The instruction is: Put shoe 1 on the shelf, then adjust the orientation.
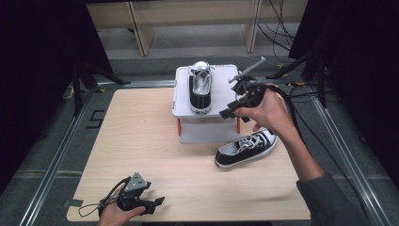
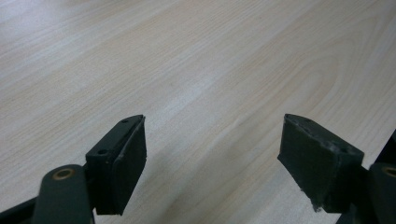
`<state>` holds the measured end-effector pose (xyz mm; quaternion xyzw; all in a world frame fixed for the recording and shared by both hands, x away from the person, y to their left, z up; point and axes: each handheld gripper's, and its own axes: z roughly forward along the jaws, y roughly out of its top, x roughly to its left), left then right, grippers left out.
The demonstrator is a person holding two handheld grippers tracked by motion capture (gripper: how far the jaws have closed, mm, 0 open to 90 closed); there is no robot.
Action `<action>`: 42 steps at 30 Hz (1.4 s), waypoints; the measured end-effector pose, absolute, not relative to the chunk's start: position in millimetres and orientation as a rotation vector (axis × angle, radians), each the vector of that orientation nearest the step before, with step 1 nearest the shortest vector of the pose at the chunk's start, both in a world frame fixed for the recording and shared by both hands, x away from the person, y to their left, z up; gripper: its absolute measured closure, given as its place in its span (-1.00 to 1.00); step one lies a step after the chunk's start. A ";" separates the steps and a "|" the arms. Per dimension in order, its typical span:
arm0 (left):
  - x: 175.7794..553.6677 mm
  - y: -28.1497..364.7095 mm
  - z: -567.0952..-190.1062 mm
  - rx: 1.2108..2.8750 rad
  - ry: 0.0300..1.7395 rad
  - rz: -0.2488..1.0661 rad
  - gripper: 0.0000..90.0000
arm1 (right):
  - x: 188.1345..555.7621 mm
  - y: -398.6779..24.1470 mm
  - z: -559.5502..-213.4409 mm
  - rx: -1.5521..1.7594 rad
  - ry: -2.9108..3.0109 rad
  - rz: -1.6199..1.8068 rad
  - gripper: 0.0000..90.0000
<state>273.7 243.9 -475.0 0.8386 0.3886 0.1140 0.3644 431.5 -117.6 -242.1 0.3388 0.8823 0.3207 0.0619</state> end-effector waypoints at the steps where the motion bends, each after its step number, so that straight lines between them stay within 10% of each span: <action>1: 273.7 243.7 -475.6 2.152 1.010 0.285 -0.50 | 431.5 -117.6 -242.1 1.024 2.668 0.970 0.22; 21: 274.4 247.3 -476.2 2.145 1.028 0.294 -0.50 | 387.3 -129.7 -362.8 0.984 2.769 0.923 0.19; 42: 273.4 248.5 -474.1 2.168 1.006 0.304 -0.50 | 387.2 -96.4 -408.2 0.958 2.820 0.876 0.27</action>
